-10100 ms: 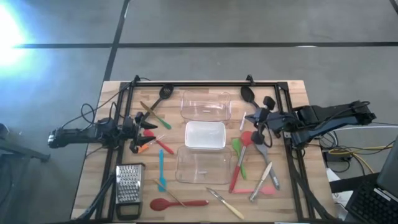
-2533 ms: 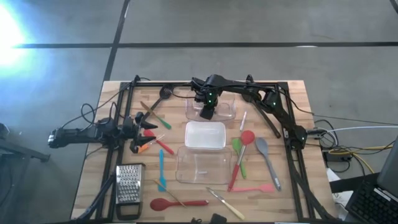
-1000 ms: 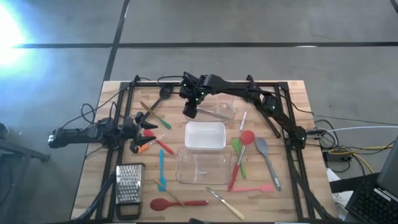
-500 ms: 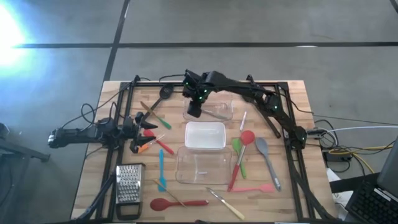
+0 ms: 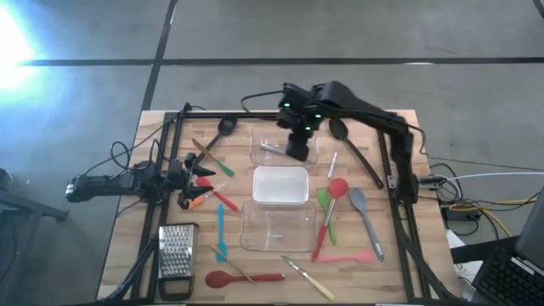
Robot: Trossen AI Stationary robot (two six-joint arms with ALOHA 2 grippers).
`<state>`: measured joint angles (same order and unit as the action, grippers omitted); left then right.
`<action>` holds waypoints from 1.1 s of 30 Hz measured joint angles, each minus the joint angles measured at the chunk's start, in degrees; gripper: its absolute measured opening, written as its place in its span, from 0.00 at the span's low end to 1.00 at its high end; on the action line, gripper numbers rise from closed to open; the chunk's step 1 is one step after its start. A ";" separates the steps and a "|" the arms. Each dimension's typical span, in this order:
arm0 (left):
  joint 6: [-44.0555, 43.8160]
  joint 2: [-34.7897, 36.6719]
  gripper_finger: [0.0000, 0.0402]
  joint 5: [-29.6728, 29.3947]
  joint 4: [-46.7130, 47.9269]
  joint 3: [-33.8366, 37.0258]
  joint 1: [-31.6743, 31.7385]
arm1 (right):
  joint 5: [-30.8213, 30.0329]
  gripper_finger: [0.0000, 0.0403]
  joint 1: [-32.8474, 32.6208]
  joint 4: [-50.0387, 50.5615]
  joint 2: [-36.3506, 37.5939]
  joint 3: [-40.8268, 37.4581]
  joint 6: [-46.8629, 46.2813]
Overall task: Pick & Place Kitchen Items
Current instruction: Put the blue serving spoon into the bottom transparent bin
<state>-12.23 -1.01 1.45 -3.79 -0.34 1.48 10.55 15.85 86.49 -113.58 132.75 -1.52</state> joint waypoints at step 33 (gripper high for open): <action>0.00 0.02 0.65 0.00 -0.02 0.00 0.00 | -15.16 0.12 -37.34 0.12 41.50 -54.91 -64.57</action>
<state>-12.23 -0.99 1.45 -3.81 -0.34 1.48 -4.60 -21.49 86.61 -72.07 77.84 -66.08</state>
